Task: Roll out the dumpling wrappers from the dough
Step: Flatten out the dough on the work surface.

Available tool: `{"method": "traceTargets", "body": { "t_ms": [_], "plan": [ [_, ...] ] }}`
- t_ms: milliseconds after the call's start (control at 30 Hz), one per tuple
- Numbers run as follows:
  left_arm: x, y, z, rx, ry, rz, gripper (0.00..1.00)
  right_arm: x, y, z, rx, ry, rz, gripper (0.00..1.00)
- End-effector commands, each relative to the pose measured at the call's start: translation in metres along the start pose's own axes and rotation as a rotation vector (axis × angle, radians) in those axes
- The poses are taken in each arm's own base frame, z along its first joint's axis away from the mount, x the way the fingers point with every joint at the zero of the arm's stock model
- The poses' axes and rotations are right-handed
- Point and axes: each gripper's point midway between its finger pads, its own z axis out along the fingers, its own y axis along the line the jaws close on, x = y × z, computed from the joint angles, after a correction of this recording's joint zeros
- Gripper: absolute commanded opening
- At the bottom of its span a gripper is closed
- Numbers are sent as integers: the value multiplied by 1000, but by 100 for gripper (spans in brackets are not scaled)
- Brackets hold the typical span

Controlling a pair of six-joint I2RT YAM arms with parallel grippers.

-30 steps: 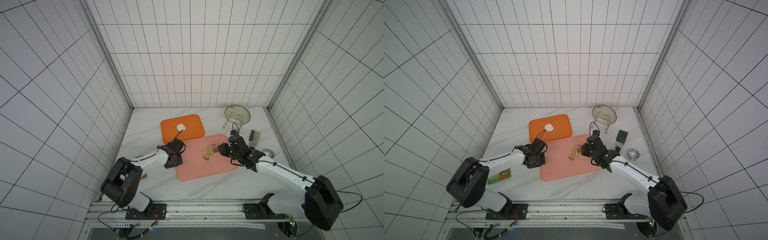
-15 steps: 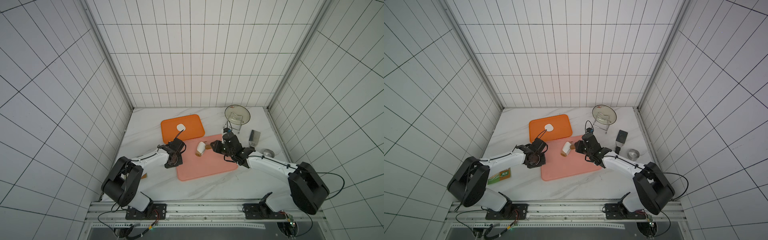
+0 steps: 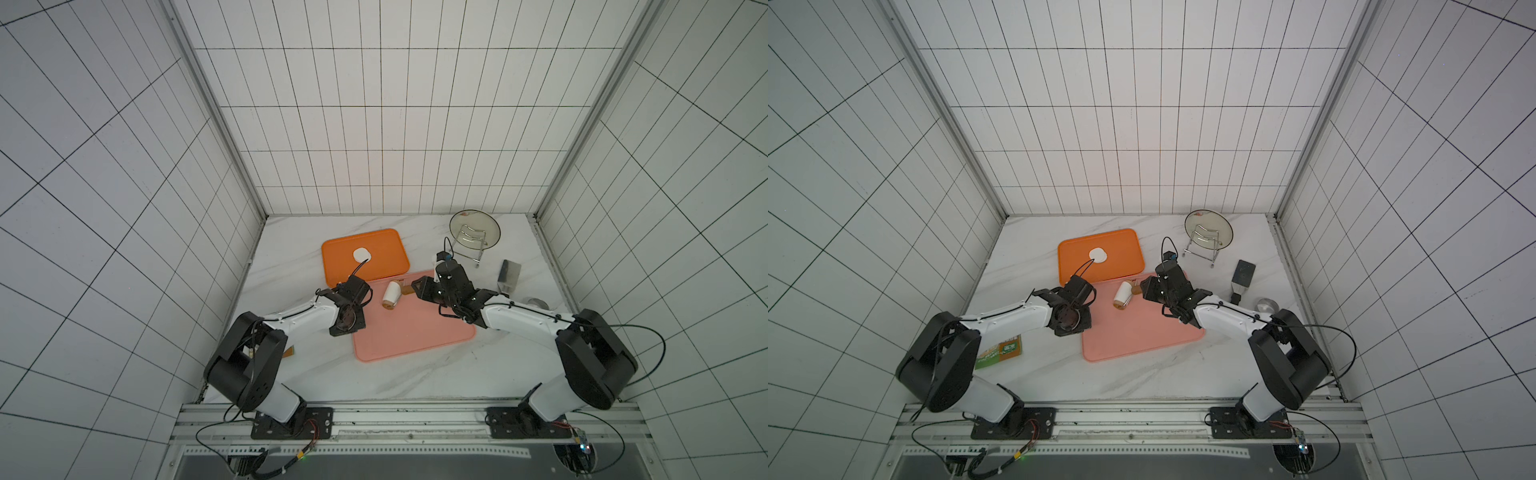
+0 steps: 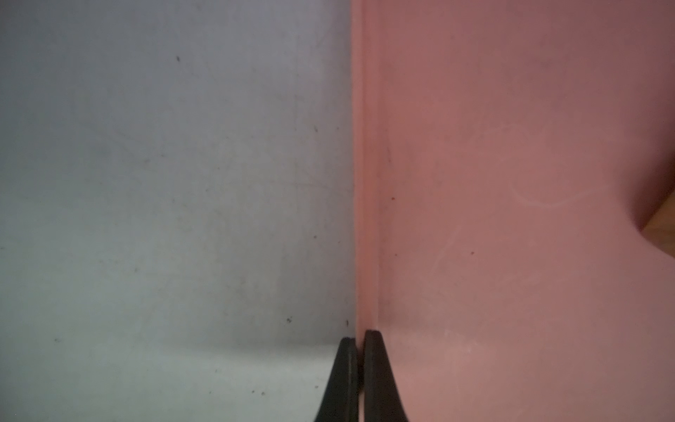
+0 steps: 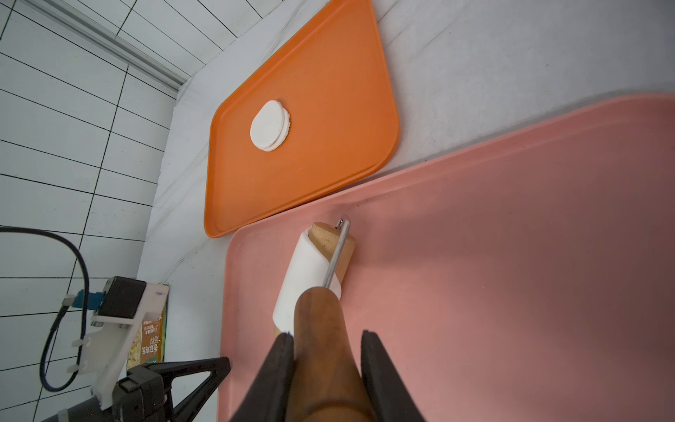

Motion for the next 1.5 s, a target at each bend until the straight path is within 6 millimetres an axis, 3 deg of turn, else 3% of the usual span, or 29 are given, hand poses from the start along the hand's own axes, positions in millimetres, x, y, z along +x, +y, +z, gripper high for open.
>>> {"method": "traceTargets", "body": {
  "t_ms": [0,167,533,733,867,1000,1167,1300,1467],
  "plan": [
    [24,16,15,-73,92,14,0,116,-129,-12,469,410,-101,0],
    [22,18,15,-71,97,-2,0,115,-136,-27,489,398,-83,0],
    [11,26,12,-76,85,-32,0,141,-180,-85,573,396,33,0],
    [10,26,11,-79,79,-33,0,152,-190,-108,605,392,79,0],
    [10,28,9,-82,76,-37,0,153,-185,-118,595,386,131,0],
    [11,29,7,-83,70,-44,0,144,-175,-129,586,382,130,0],
    [12,29,6,-79,68,-41,0,115,-153,-137,534,317,77,0],
    [12,24,3,-71,61,-26,0,78,-111,-130,382,214,11,0],
    [11,15,-3,-67,44,-3,0,22,-58,-136,251,93,-80,0]
  ]
}}
